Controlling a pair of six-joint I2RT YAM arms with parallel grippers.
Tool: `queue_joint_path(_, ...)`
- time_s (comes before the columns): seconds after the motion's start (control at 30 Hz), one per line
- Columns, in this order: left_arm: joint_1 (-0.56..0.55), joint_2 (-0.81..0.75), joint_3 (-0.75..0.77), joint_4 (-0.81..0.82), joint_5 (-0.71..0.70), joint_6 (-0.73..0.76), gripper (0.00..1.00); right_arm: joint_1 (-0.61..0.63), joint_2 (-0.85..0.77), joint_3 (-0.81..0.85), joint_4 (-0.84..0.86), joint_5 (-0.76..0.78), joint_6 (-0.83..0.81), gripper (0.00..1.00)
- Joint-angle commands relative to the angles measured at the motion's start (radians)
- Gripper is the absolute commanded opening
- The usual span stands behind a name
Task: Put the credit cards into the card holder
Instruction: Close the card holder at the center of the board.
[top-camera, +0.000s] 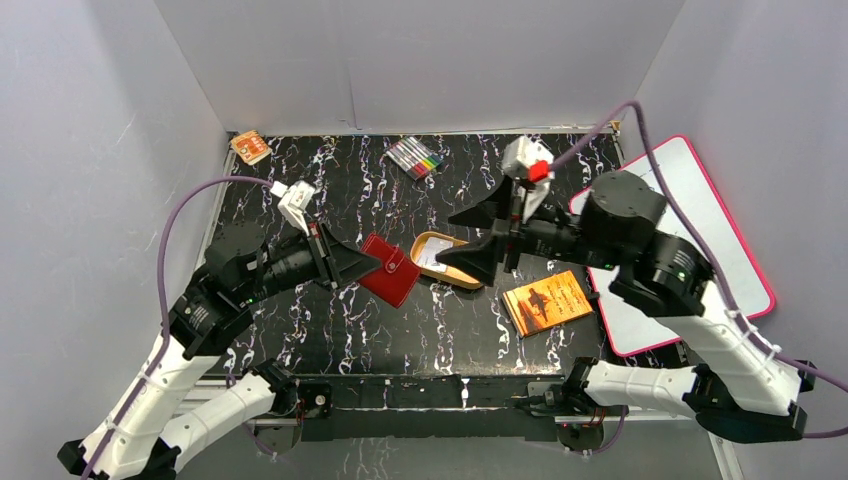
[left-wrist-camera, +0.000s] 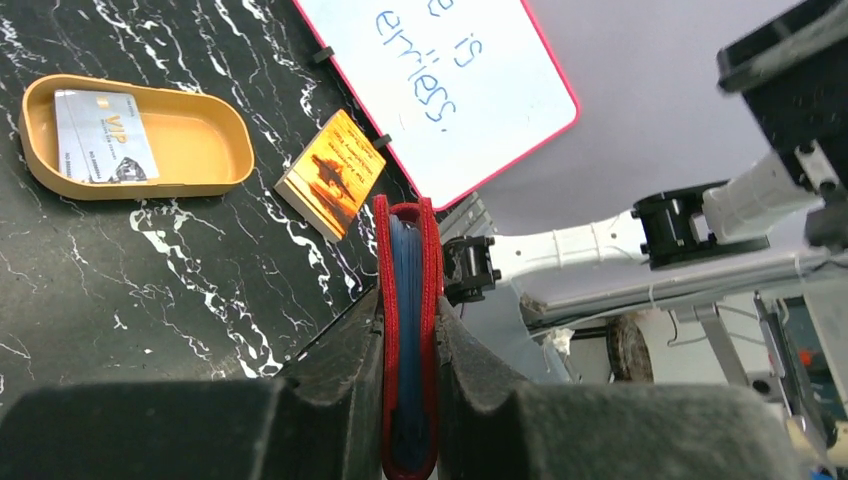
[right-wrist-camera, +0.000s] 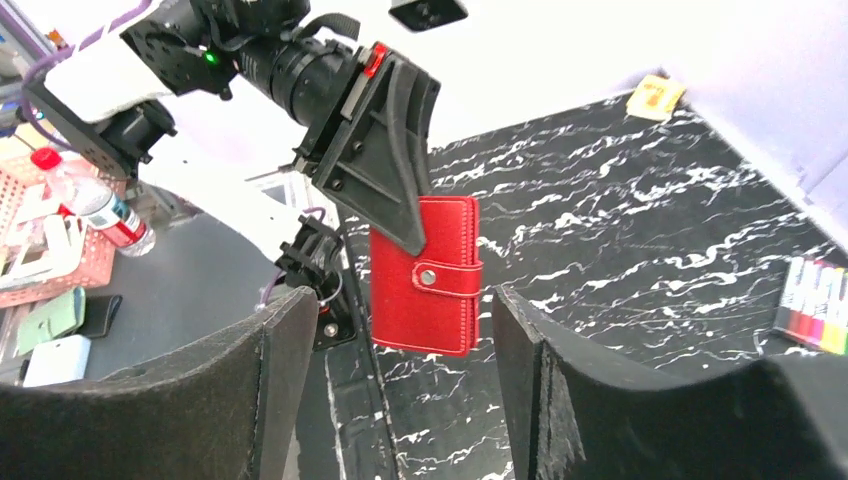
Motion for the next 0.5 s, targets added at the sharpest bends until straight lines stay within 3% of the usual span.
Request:
queue_joint_path(0.0,-0.004,-0.073,-0.007,0.061,0.115,0.079,0.00,0.001,0.002,-0.052,0.029,0.061,0.011,0.74)
queue_joint_path(0.27,-0.004,-0.175,-0.003,0.100,0.224,0.192,0.00,0.001,0.014,-0.160,0.148,-0.240,0.092,0.76)
queue_joint_path(0.47,-0.004,-0.177,0.010,0.142,0.258,0.216,0.00,0.001,0.009,-0.227,0.287,-0.327,0.179,0.77)
